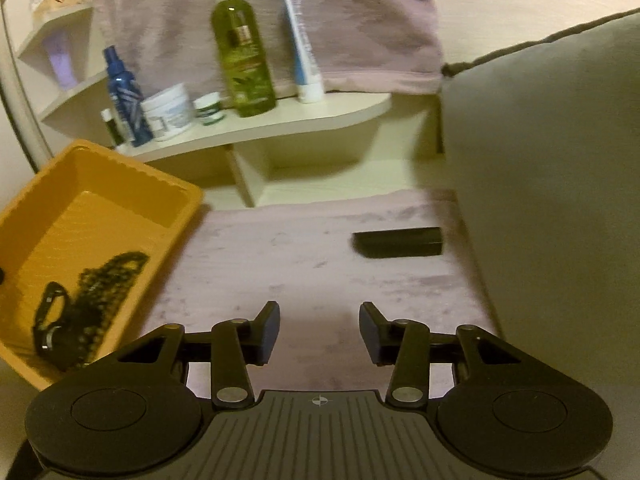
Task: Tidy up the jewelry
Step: 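Reach the right gripper to the black case and grasp it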
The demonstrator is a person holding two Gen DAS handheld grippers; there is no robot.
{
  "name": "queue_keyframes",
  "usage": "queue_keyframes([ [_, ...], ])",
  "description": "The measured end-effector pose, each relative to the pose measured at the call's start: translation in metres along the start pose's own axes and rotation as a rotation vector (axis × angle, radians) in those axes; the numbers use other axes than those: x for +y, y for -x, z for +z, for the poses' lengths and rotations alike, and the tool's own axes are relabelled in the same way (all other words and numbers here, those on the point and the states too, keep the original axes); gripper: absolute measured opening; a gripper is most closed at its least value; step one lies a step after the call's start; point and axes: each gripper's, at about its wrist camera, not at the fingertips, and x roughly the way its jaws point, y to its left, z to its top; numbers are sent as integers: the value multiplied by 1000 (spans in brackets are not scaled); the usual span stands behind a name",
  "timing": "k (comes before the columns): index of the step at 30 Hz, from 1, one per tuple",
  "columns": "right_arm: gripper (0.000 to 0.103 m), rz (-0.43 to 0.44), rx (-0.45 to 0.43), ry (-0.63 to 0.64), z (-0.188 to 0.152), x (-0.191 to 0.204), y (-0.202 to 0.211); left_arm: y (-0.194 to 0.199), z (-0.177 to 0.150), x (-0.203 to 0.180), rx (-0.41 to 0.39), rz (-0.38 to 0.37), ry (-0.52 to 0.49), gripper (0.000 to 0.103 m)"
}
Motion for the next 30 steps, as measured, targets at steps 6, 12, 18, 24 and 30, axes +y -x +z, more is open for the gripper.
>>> queue_keyframes([
  [6,51,-62,-4,20,5,-14,-8,1,0,0,0,1,-1,6],
  [12,77,-112,-35,-11,12,-28,-18,2,0,-1,0,3,-6,6],
  [18,79,-141,-61,15,19,-24,-36,3,0,-2,0,3,-8,6],
  [24,80,-187,-71,55,26,-19,-58,3,0,-2,4,1,-8,6],
  [30,80,-225,-65,73,31,-16,-77,3,1,-1,7,0,-6,6],
])
